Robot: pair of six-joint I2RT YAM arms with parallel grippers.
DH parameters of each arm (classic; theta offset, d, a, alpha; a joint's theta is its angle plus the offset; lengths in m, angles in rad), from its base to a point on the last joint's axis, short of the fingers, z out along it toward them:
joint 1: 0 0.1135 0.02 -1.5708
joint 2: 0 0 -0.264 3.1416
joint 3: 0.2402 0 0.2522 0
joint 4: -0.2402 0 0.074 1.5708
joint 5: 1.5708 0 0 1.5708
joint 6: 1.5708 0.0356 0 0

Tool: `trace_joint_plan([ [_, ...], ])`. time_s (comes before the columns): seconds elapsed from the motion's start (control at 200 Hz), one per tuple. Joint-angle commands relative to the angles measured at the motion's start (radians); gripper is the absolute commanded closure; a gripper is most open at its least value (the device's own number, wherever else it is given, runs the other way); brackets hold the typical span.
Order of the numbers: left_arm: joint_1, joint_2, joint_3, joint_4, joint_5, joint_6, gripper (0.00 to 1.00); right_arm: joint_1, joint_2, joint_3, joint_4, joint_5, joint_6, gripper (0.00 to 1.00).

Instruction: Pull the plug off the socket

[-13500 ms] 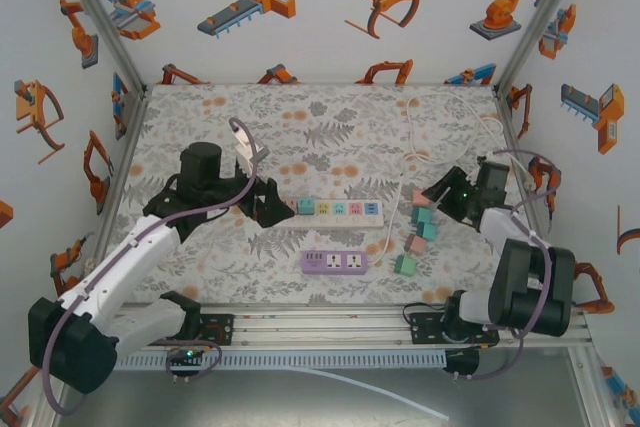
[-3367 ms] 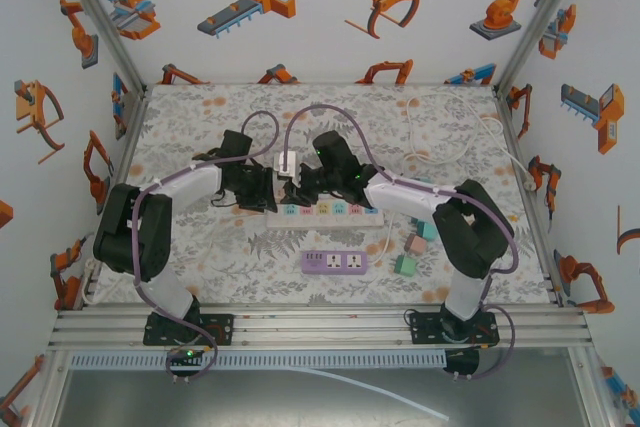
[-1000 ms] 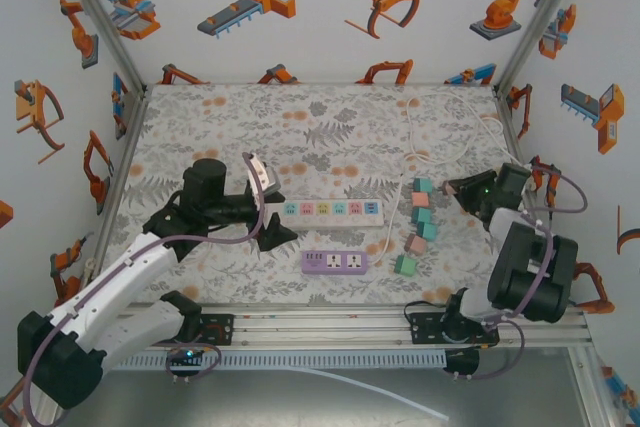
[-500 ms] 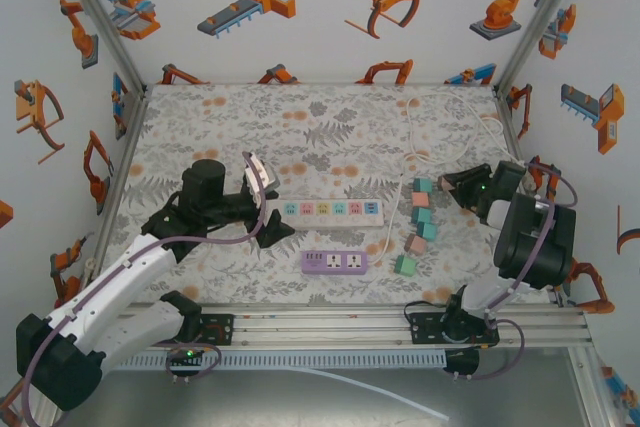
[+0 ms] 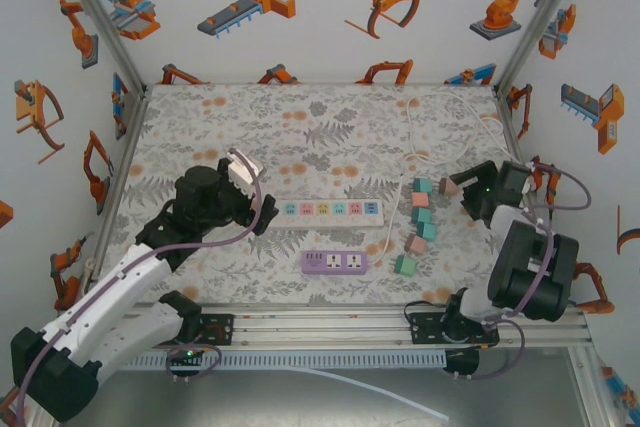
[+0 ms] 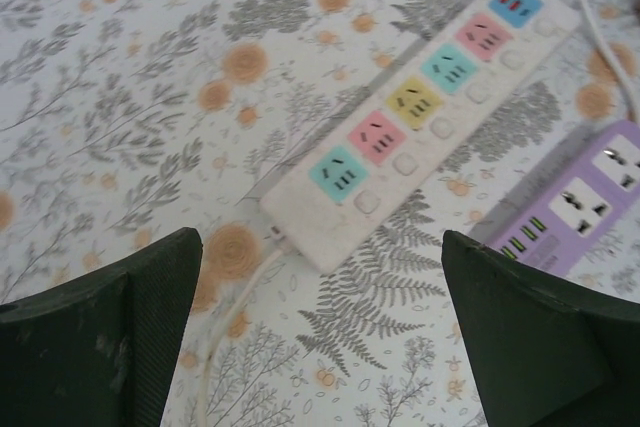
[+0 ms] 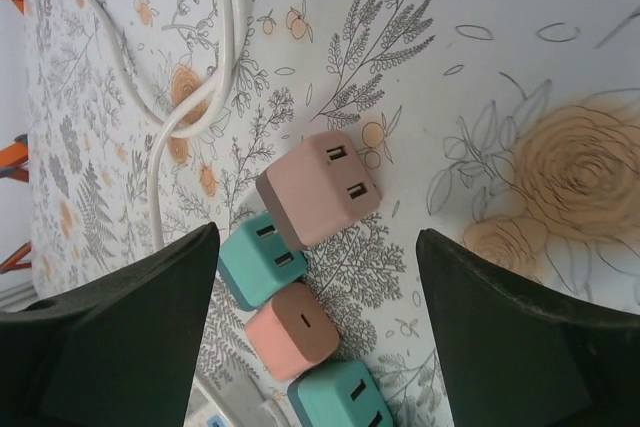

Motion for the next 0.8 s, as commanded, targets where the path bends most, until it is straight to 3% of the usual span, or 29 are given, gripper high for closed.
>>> trace_joint_plan([
  [0.0, 0.019, -0.049, -0.036, 0.009, -0.179, -0.041, 0.03, -0.002, -0.134, -0.012, -0.139, 0.106, -0.077, 0.28],
  [0.26, 0.183, -0.134, -0.169, 0.063, -0.529, -0.150, 0.03, 0.195, -0.518, -0.117, -0.220, 0.485, -0.427, 0.28],
  [0.396, 0.277, -0.128, -0.289, 0.201, -0.679, -0.168, 0.03, 0.254, -0.540, -0.244, -0.048, 0.506, -0.605, 0.28],
  [0.561, 0.378, -0.014, -0.396, 0.450, -0.620, -0.178, 0.03, 0.309, -0.419, -0.308, 0.161, 0.447, -0.733, 0.28],
  [0.676, 0.462, 0.145, -0.439, 0.696, -0.460, -0.195, 0.03, 0.335, -0.279, -0.310, 0.389, 0.370, -0.811, 0.27],
  [0.796, 0.511, 0.349, -0.395, 0.847, -0.370, -0.193, 0.03, 0.340, -0.097, -0.258, 0.560, 0.323, -0.849, 0.26],
])
